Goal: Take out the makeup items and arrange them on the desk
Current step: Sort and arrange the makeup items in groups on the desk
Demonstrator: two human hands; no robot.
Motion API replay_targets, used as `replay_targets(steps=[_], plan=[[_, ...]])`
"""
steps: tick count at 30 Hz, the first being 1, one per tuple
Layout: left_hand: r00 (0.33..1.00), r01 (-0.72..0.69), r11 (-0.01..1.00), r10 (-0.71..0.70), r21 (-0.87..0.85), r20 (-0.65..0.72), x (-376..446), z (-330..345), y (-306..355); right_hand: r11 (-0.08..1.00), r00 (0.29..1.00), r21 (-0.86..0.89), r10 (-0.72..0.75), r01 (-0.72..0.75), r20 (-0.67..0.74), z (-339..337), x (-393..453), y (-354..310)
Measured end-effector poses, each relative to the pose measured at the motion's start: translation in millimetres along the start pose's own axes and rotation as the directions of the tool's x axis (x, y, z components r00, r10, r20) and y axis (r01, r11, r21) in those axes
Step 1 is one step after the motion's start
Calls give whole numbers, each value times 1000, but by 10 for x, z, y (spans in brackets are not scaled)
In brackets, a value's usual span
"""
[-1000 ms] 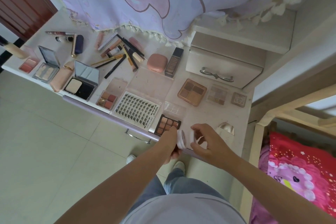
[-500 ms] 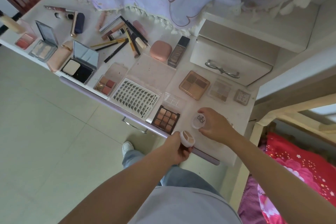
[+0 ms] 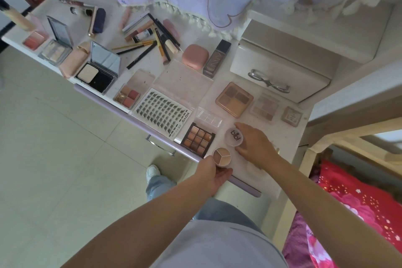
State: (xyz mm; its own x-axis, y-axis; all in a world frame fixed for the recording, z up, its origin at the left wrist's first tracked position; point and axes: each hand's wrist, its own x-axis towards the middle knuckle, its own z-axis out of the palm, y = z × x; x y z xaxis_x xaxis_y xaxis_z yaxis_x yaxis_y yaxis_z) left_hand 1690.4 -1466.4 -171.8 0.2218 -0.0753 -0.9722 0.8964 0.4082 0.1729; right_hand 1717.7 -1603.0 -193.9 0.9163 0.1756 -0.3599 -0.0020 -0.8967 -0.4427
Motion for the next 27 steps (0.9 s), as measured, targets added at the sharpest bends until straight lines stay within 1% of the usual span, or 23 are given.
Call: replay_targets(steps=[2,4,6,8,10,11,13,15,16,18,19,20,21,22,23,24,26,27], plan=[[1000,-10,1000,10,-1,12,-31,5,-4,998,1000,-56,-9,8,-12,-27,-36,29],[1000,-7,999,6,51,29,-75,15,6,998,995,-42,49,-53,-87,-81,-122,92],[1000,-12,995,9,102,21,-99,8,18,979,961,25,205,-204,-184,-140,-256,180],[1000,-24,988,24,155,-3,-116,-22,12,922,900,73,386,-379,-201,-170,-395,266],[999,-41,969,46,245,-13,-145,-51,-25,857,845,132,514,-498,-149,-161,-472,320],[998,-55,956,60,288,-7,-163,-60,-52,834,831,152,547,-530,-104,-153,-479,330],[994,-105,930,110,353,7,-192,-65,-93,807,823,198,568,-556,-8,-148,-446,325],[977,-205,870,211,449,37,-185,-65,-120,764,813,310,579,-565,55,-167,-402,310],[956,-278,804,282,525,74,-162,-71,-126,736,811,376,580,-563,79,-183,-383,301],[891,-431,612,406,663,204,-142,-81,-126,677,810,485,572,-554,127,-214,-375,279],[849,-497,483,444,721,287,-147,-82,-124,645,806,524,573,-556,151,-228,-392,262],[802,-547,326,466,771,373,-150,-80,-121,608,796,559,580,-563,172,-238,-417,244],[755,-580,145,467,802,461,-133,-75,-122,568,785,593,590,-570,189,-244,-449,228],[717,-593,-3,452,805,530,-109,-65,-127,536,781,625,592,-567,200,-253,-490,211],[689,-599,-106,437,794,578,-108,-43,-132,517,787,654,581,-552,205,-265,-534,192],[655,-611,-182,430,771,621,-108,-32,-142,505,806,688,557,-521,201,-276,-578,174],[598,-631,-290,408,719,690,-93,-14,-163,474,851,767,495,-433,174,-287,-645,108],[597,-625,-326,386,709,703,-79,-2,-167,476,863,786,486,-393,138,-287,-660,69]])
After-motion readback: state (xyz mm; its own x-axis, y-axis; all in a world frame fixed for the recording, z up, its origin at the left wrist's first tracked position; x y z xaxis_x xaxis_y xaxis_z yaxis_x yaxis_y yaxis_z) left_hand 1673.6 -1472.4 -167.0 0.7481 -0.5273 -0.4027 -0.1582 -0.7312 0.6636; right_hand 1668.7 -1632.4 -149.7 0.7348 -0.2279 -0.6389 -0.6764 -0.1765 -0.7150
